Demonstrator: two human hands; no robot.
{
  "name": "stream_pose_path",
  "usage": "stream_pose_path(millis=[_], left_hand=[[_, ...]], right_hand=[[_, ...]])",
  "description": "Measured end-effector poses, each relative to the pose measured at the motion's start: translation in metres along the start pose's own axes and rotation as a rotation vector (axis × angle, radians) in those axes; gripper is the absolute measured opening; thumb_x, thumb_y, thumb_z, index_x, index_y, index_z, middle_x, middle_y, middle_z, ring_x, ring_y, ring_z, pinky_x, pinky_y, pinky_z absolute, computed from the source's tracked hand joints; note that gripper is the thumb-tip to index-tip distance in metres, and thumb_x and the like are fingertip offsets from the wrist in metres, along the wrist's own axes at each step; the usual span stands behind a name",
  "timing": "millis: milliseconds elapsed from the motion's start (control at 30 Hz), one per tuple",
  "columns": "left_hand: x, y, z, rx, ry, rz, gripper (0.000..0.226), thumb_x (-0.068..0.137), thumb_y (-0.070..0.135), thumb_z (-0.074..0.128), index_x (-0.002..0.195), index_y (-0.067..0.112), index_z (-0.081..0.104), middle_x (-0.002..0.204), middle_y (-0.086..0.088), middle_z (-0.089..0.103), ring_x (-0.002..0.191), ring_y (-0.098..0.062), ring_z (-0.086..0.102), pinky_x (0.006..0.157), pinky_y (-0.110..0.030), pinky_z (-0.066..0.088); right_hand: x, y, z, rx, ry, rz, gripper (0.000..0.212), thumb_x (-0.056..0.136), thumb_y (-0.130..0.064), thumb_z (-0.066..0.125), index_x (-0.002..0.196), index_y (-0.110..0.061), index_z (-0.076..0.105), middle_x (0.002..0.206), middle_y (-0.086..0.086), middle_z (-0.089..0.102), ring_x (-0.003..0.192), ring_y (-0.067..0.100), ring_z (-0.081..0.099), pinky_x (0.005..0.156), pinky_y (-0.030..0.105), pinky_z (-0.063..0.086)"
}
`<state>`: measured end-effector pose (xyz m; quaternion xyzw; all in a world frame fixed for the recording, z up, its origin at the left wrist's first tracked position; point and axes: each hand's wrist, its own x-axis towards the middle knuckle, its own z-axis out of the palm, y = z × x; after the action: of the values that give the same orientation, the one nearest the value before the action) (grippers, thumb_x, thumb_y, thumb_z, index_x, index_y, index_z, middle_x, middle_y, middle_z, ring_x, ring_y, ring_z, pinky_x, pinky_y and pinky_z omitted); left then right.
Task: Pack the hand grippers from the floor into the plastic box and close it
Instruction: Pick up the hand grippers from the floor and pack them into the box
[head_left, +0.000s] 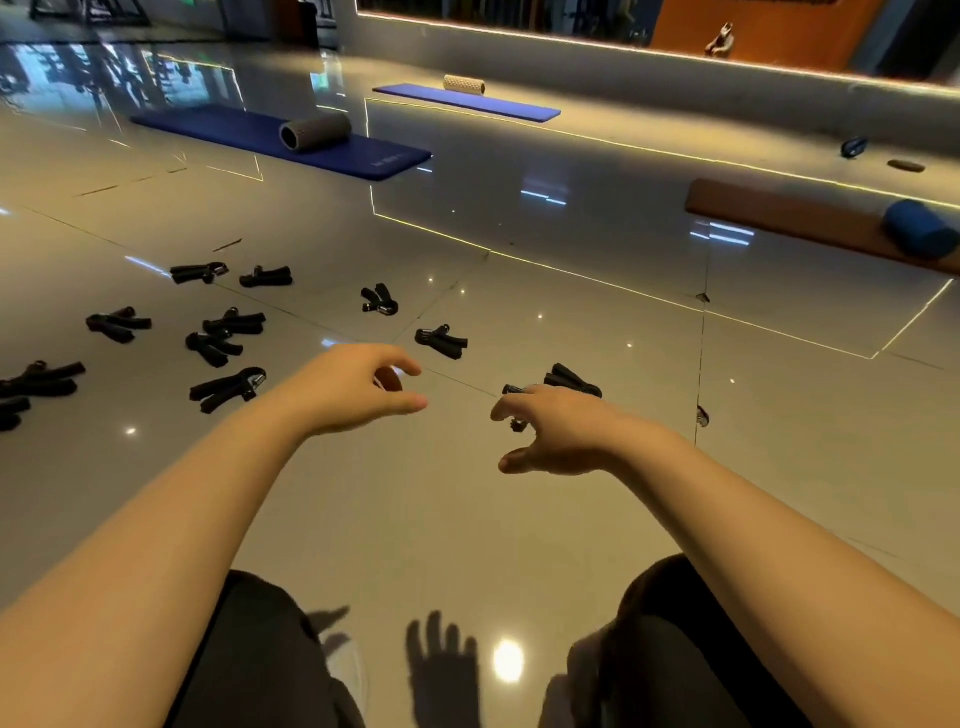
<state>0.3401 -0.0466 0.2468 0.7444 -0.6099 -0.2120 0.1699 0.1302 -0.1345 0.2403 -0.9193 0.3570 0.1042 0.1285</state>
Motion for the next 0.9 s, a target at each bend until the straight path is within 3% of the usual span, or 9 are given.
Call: stream_pose_path(millis=[133, 333, 533, 700, 800, 900], left_hand=[[0.051, 0.011, 0.02, 0.015, -0.032, 0.049, 0.044, 0.084, 0.043, 0.065, 0.123, 0.027, 0.054, 0.098, 0.008, 0.058, 0.095, -0.011, 0.056, 0.084, -0.026, 0.045], [0.128, 0.014, 0.064, 0.307, -0.227, 0.067, 0.045, 0.088, 0.044, 0.059, 0.128, 0.027, 0.049, 0.104, 0.007, 0.055, 0.09, -0.011, 0.05, 0.07, -0.023, 0.036], [0.18, -0.015, 0.104, 0.499, -0.331, 0.091, 0.057, 0.087, 0.051, 0.054, 0.138, 0.034, 0.034, 0.128, 0.007, 0.046, 0.114, -0.014, 0.048, 0.089, -0.032, 0.046], [0.233, -0.029, 0.148, 0.34, -0.188, 0.049, 0.064, 0.085, 0.054, 0.055, 0.141, 0.034, 0.03, 0.138, 0.003, 0.039, 0.126, -0.02, 0.037, 0.098, -0.038, 0.041], [0.262, -0.03, 0.2, 0.126, -0.058, -0.037, 0.069, 0.084, 0.055, 0.056, 0.143, 0.031, 0.028, 0.144, 0.0, 0.033, 0.132, -0.022, 0.029, 0.101, -0.039, 0.035], [0.286, -0.042, 0.261, 0.072, -0.018, -0.118, 0.073, 0.086, 0.058, 0.051, 0.146, 0.03, 0.02, 0.151, -0.004, 0.02, 0.137, -0.024, 0.018, 0.106, -0.041, 0.028]], right_hand=[[0.002, 0.034, -0.012, 0.051, 0.019, 0.065, 0.057, 0.084, -0.045, 0.064, 0.135, -0.03, 0.042, 0.136, -0.006, 0.045, 0.117, 0.015, 0.047, 0.086, 0.027, 0.041], [0.018, 0.118, -0.014, 0.145, -0.004, 0.28, 0.064, 0.082, -0.045, 0.066, 0.138, -0.031, 0.038, 0.141, -0.002, 0.042, 0.116, 0.018, 0.049, 0.097, 0.035, 0.043], [0.054, 0.18, 0.008, 0.131, -0.058, 0.374, 0.07, 0.083, -0.046, 0.064, 0.142, -0.031, 0.029, 0.142, -0.003, 0.038, 0.123, 0.019, 0.044, 0.096, 0.033, 0.042], [0.108, 0.204, 0.051, -0.045, -0.148, 0.313, 0.071, 0.086, -0.047, 0.058, 0.144, -0.028, 0.023, 0.144, 0.001, 0.032, 0.128, 0.024, 0.036, 0.096, 0.038, 0.043], [0.136, 0.223, 0.085, -0.091, -0.199, 0.299, 0.073, 0.087, -0.047, 0.057, 0.146, -0.026, 0.02, 0.149, 0.003, 0.027, 0.131, 0.026, 0.033, 0.1, 0.038, 0.04], [0.165, 0.247, 0.122, -0.116, -0.25, 0.289, 0.069, 0.09, -0.044, 0.054, 0.147, -0.023, 0.02, 0.152, 0.004, 0.022, 0.134, 0.028, 0.029, 0.104, 0.039, 0.037]])
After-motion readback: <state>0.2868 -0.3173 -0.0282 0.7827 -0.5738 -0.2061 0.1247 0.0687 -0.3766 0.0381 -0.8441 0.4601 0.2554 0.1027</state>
